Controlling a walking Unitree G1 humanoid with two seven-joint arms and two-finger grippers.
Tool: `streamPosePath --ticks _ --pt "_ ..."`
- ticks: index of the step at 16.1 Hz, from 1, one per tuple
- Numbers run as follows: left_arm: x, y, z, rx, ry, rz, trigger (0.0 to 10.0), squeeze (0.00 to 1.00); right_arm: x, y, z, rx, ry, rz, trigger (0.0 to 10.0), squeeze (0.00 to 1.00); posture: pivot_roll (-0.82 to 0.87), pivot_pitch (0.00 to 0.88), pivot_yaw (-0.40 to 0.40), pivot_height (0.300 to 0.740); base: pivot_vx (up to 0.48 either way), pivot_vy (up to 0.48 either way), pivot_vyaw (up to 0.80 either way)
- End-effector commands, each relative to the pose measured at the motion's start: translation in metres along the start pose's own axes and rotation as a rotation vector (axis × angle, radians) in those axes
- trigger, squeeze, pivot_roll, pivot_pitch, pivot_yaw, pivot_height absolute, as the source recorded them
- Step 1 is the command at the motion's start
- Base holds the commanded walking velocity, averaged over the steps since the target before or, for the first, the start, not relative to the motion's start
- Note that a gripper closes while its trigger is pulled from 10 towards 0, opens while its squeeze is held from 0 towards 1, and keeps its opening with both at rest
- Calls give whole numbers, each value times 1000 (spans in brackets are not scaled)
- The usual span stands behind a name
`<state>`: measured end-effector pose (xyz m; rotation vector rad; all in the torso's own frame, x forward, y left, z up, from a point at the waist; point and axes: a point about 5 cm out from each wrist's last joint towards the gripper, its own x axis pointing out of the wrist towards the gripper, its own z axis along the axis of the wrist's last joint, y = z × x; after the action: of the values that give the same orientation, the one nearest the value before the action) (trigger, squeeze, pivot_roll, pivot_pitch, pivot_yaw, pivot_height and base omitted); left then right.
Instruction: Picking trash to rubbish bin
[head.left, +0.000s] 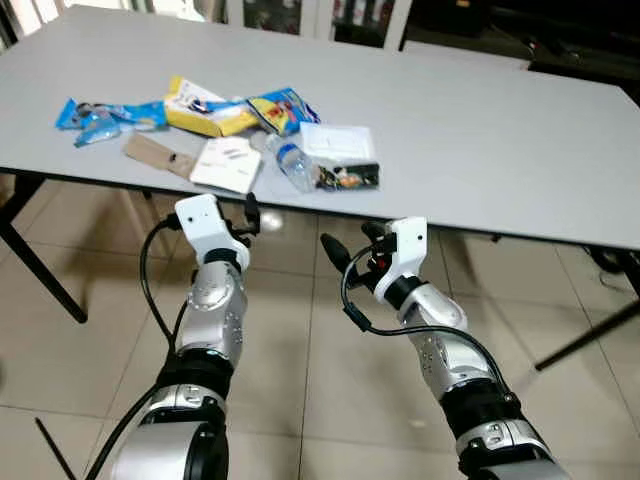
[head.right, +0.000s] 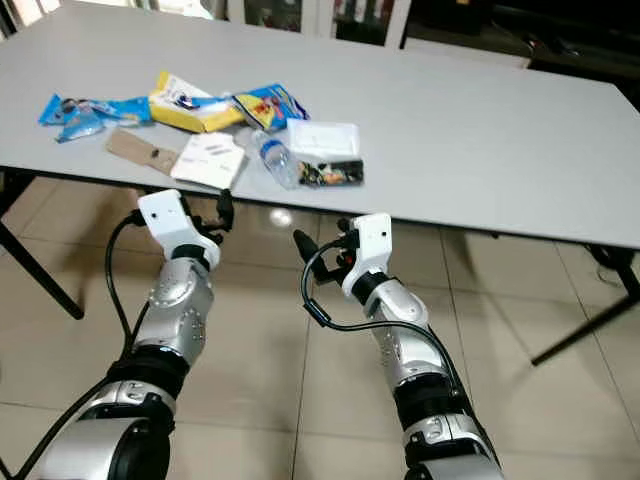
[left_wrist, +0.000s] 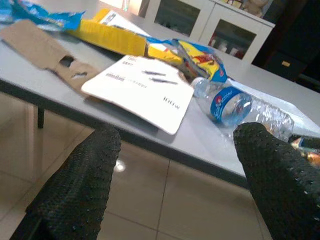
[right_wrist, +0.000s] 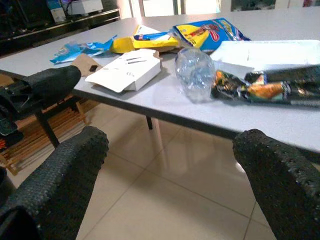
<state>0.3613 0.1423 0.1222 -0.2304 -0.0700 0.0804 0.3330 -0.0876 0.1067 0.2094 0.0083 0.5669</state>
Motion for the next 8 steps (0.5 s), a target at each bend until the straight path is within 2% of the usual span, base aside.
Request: streamPosePath --ticks 1,7,8 --pt "0 -9 3 32 -21 -33 10000 0 -2 -4 0 7 4 -18 10000 0 -52 62 -109 740 371 0 0" --pt "0 -16 6 89 -44 -71 10000 0 -2 -8 -1 30 5 -62 10000 0 -50 61 -108 740 395 0 0" --pt "0 -17 6 92 -46 -75 10000 0 -1 -9 0 35 4 -72 10000 0 -51 62 -108 740 412 0 -469"
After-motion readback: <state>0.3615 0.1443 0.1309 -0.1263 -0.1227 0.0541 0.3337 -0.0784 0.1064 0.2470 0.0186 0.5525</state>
